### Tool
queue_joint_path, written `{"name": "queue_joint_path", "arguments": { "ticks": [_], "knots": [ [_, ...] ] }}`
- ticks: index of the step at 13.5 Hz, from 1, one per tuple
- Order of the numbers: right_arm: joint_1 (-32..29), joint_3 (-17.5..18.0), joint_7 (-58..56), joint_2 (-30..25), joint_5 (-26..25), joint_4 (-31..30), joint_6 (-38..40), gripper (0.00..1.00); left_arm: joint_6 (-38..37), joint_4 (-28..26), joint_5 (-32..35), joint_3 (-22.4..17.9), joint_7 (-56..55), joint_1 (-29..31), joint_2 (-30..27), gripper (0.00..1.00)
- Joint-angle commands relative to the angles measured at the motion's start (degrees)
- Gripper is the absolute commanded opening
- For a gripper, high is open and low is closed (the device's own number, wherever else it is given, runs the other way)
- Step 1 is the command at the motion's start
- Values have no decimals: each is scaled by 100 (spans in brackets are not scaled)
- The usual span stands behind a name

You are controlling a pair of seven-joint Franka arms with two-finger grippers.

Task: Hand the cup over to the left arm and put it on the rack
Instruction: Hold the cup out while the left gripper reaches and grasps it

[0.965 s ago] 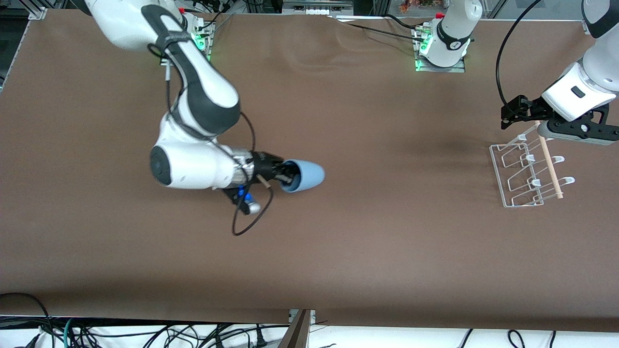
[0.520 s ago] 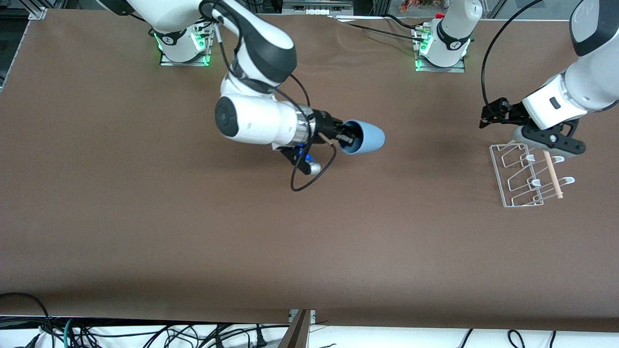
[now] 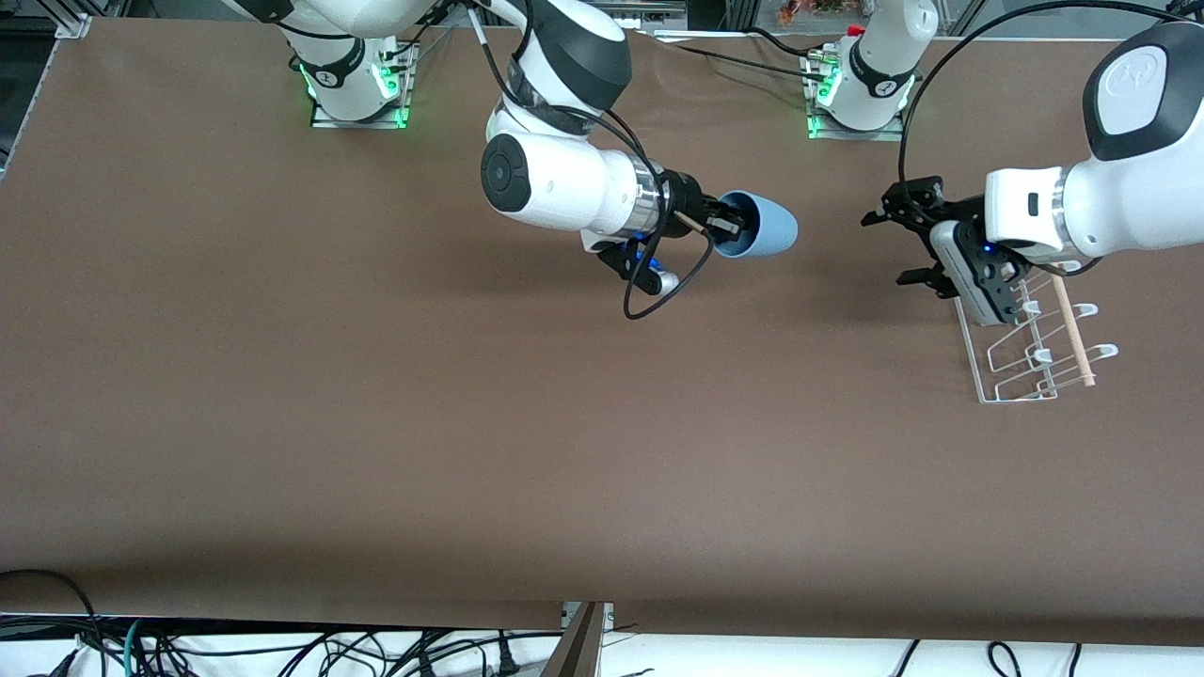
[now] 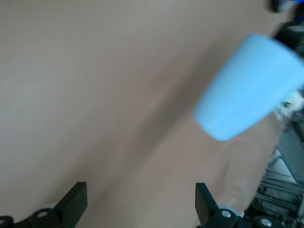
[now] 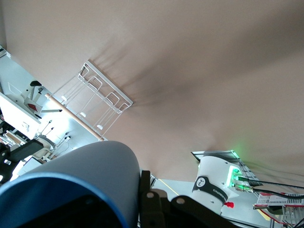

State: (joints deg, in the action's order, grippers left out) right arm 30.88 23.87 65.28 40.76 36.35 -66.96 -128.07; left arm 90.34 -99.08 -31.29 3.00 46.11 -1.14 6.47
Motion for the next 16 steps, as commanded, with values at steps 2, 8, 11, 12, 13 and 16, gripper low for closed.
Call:
{"name": "queue_joint_path", "arguments": {
  "ticks": [2, 8, 11, 12, 13, 16],
  "knots": [
    [6, -14, 63, 37, 65, 122, -16, 0, -289, -111, -885, 16, 1274, -44, 38, 100],
    [15, -14, 55, 37, 56, 157, -25, 0, 448, -209, -1222, 604, 2067, -70, 292, 100],
    [6, -14, 55, 37, 56, 166, -25, 0, 1063, -296, -1222, 1026, 2139, -70, 372, 100],
    [15, -14, 55, 37, 56, 166, -34, 0, 1082, -323, -1222, 1053, 2147, -70, 372, 95],
    [15, -14, 55, 37, 56, 175, -69, 0, 1082, -349, -1213, 1062, 2174, -88, 364, 81],
    [15, -14, 63, 55, 56, 236, -78, 0, 1064, -472, -1205, 1062, 2577, -79, 364, 47]
  ]
}}
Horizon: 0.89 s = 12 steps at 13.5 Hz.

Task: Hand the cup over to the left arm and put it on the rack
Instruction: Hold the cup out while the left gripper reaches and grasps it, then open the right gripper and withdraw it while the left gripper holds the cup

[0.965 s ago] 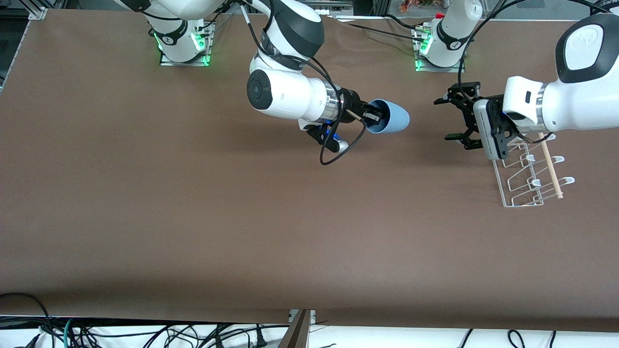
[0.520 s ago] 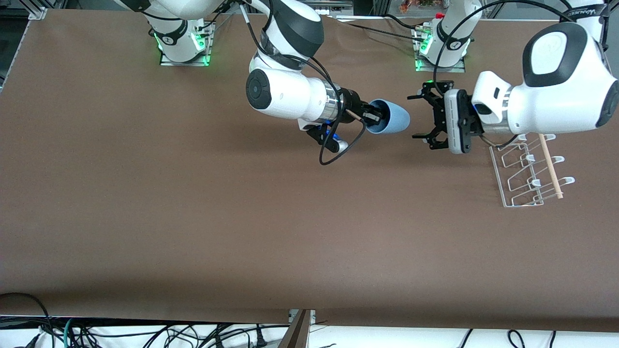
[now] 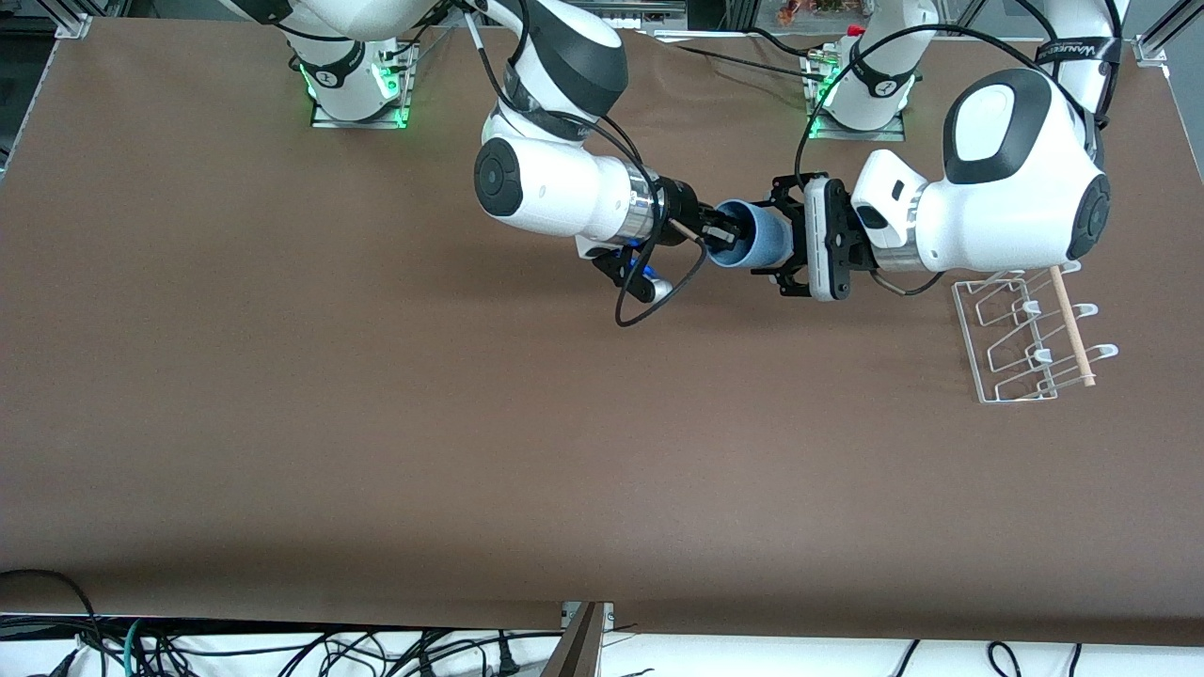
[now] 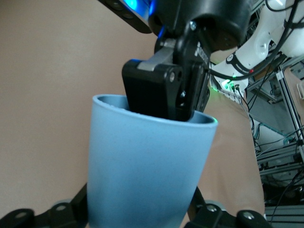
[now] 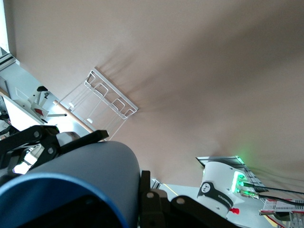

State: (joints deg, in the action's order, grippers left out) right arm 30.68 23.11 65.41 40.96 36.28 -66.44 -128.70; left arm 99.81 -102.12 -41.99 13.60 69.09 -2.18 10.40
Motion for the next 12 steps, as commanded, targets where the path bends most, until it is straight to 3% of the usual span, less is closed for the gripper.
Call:
{"name": "queue_joint_path", "arguments": {
  "ticks": [1, 2, 4, 5, 6, 8, 9, 10, 11, 12],
  "knots": [
    [34, 62, 51, 35, 64, 184, -6, 0, 118, -168, -143, -6, 420, 25, -30, 24],
    [34, 62, 51, 35, 64, 184, -15, 0, 118, -160, -134, -6, 456, 25, -21, 4],
    [25, 62, 16, 44, 81, 184, -15, 0, 100, -151, -134, -6, 456, 25, -21, 0],
    [-27, 62, -37, 44, 90, 176, -15, 17, 92, -142, -125, -6, 456, 25, -29, 0],
    [-54, 62, -29, 26, 90, 184, 20, 25, 83, -116, -108, -6, 456, 25, -30, 0],
    [-106, 36, 7, -18, 81, 184, 73, 66, 30, -89, -47, -6, 447, 34, -30, 0],
    [-194, 44, 7, -27, 64, 184, 91, 68, 12, -89, -38, -15, 447, 34, -47, 0],
    [-290, 53, 7, -27, 64, 184, 117, 79, -31, -80, -29, -23, 421, 34, -56, 0],
    [-395, 62, 7, -35, 64, 184, 239, 81, -84, -11, 41, -41, 412, 34, -56, 0],
    [-544, 62, -19, -105, 81, 184, 432, 87, -128, 103, 364, -41, 404, 34, -56, 0]
  ]
}}
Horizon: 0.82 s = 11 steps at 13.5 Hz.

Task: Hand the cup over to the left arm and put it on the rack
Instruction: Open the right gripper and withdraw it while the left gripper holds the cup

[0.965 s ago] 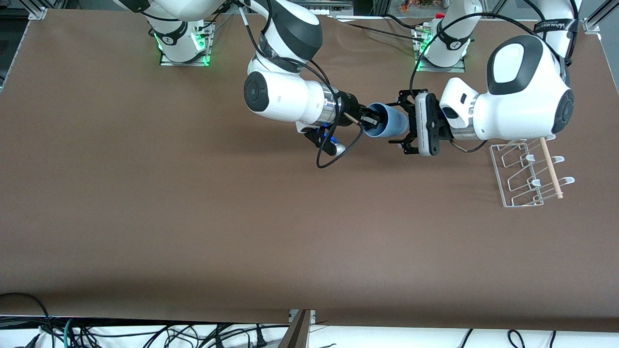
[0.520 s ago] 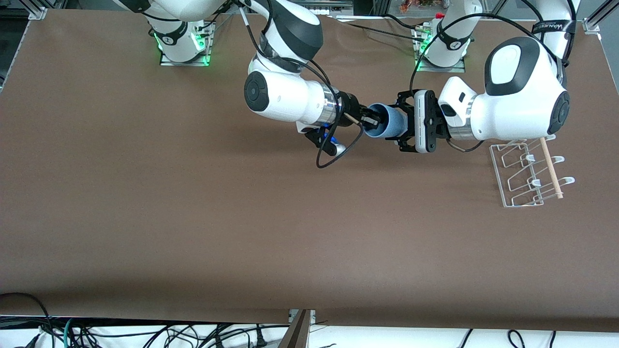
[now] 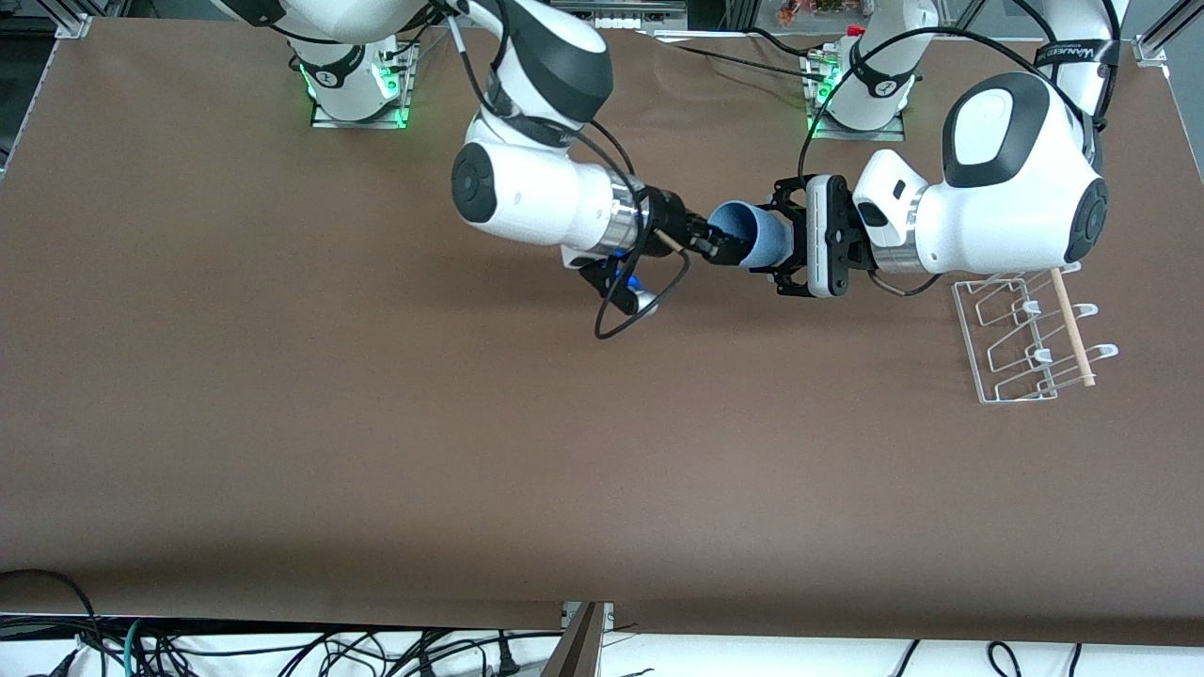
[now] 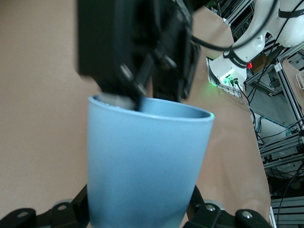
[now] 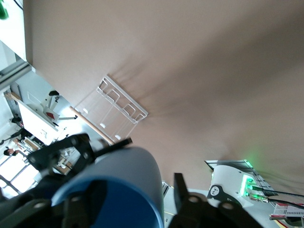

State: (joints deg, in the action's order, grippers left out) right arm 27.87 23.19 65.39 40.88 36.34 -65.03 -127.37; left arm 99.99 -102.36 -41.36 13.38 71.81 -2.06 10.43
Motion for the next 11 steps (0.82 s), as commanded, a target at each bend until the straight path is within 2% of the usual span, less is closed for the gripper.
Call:
{"name": "queue_joint_path", "arguments": {
  "ticks": [1, 3, 6, 8, 11],
  "knots": [
    [-430, 54, -26, -167, 67, 43, 631, 95, -190, 302, 704, -3, 123, 30, -59, 0],
    [-965, 89, -70, -238, 101, 43, 1404, 97, -295, 514, 1373, -11, 70, 21, -50, 0],
    [-2001, 116, -297, -519, 365, 105, 2450, 97, -470, 541, 2234, -46, 53, 82, -33, 0],
    [-2862, 98, -736, -616, 444, 166, 3206, 98, -663, 628, 3059, -55, 9, 83, -33, 0],
    [-4040, 2, -1701, -818, 287, 167, 4130, 99, -1208, 725, 4474, 15, -220, 65, -33, 0]
  ]
}}
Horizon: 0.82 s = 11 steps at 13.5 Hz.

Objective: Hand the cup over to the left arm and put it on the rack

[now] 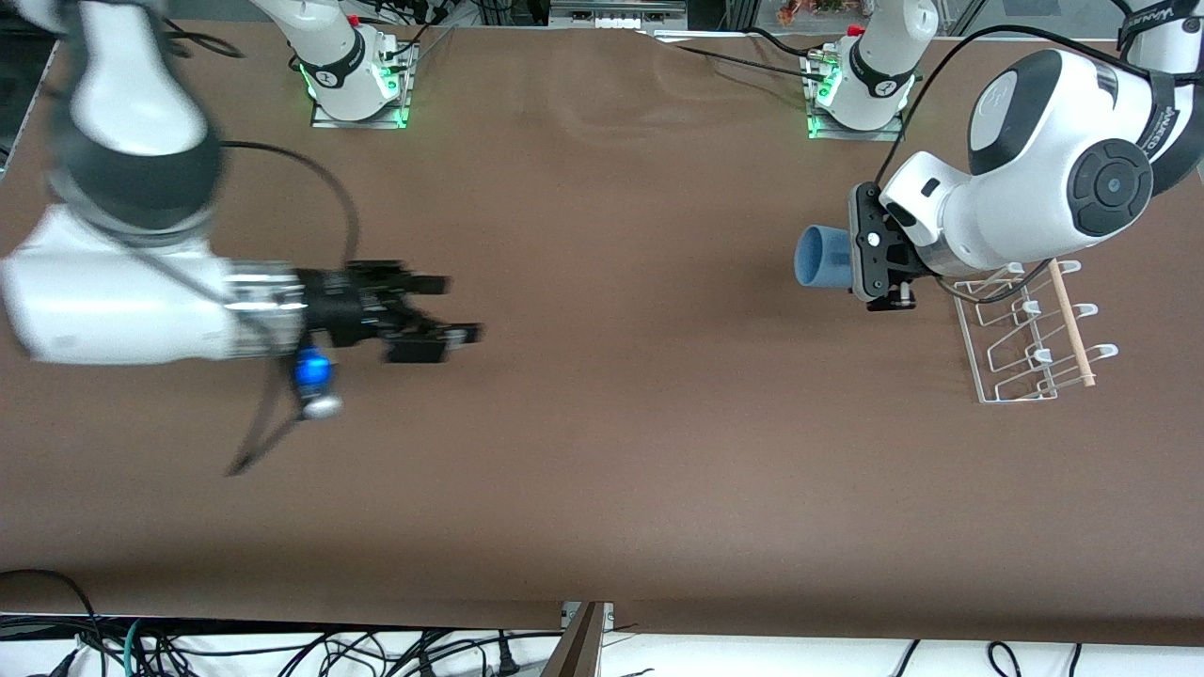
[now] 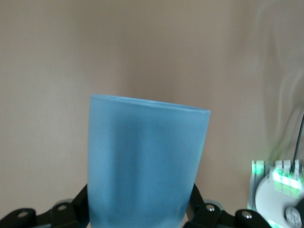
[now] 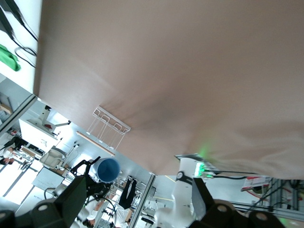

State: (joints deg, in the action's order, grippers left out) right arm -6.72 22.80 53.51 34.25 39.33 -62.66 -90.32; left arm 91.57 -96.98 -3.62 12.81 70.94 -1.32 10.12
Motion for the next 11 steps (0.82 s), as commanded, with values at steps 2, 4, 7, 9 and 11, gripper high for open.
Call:
{"name": "queue_joint_path", "arguments": {
  "ticks": [2, 4, 7, 9, 11],
  "knots": [
    [-1127, 32, -1095, -172, -407, -71, 908, 99, -823, 197, 1727, 90, -151, -88, -1, 0],
    [-1331, 49, -1325, -251, -1012, -71, 1051, 99, -1464, 171, 2704, 99, -177, -185, 165, 0],
    [-1051, 111, -1326, -664, -2776, -80, 1068, 99, -2212, 92, 4118, 99, -719, -316, 455, 0],
    [-1033, 111, -1326, -787, -3098, -88, 1166, 99, -2669, -5, 5007, 117, -1404, -370, 762, 0],
    [-1024, 111, -1343, -893, -3317, -88, 1148, 99, -2724, -101, 5545, 108, -2002, -361, 1035, 0]
  ]
}}
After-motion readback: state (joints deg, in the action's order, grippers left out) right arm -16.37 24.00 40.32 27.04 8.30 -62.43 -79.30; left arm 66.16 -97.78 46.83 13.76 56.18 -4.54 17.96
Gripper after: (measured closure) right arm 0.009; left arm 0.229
